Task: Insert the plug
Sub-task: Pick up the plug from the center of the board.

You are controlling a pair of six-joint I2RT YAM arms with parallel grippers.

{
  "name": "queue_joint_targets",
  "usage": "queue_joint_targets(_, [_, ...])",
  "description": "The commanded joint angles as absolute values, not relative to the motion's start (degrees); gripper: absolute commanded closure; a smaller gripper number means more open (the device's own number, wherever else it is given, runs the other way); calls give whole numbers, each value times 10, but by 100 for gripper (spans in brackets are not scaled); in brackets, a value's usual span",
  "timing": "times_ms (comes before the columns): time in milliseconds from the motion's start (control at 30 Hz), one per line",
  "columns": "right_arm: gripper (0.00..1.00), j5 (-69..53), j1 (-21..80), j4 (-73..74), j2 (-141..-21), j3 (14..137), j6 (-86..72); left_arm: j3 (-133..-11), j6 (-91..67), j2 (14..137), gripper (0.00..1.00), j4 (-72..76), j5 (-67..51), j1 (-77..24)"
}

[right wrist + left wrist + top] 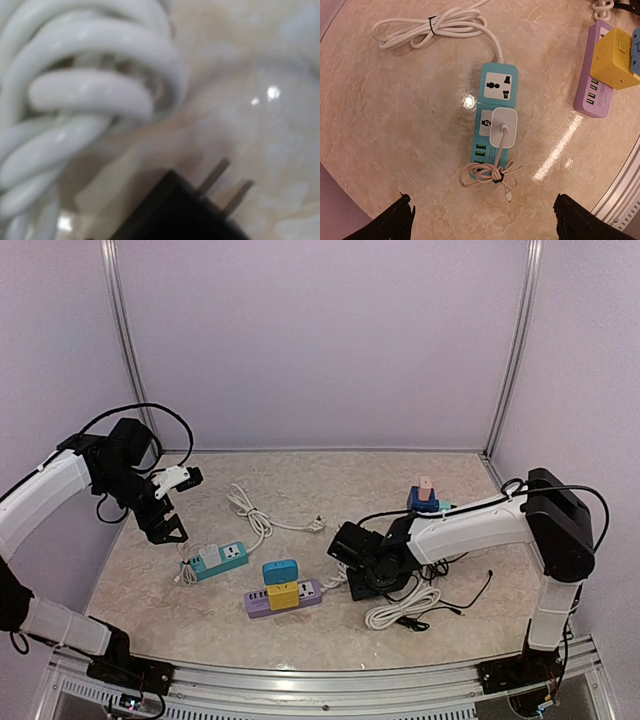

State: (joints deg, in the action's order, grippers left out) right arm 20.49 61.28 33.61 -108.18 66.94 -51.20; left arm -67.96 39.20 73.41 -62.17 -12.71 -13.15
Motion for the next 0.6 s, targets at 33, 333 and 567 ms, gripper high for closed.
queue_joint_targets(33, [35, 230, 594, 335, -1081, 677, -513, -689, 389, 735, 5, -628, -134, -128])
queue_joint_targets(333, [37, 148, 594, 260, -1107, 711, -463, -692, 391, 739, 5, -630, -135, -128])
queue_joint_targets(567, [39, 179, 599, 335, -1134, 763, -447, -691, 394, 738, 5, -632, -133, -127])
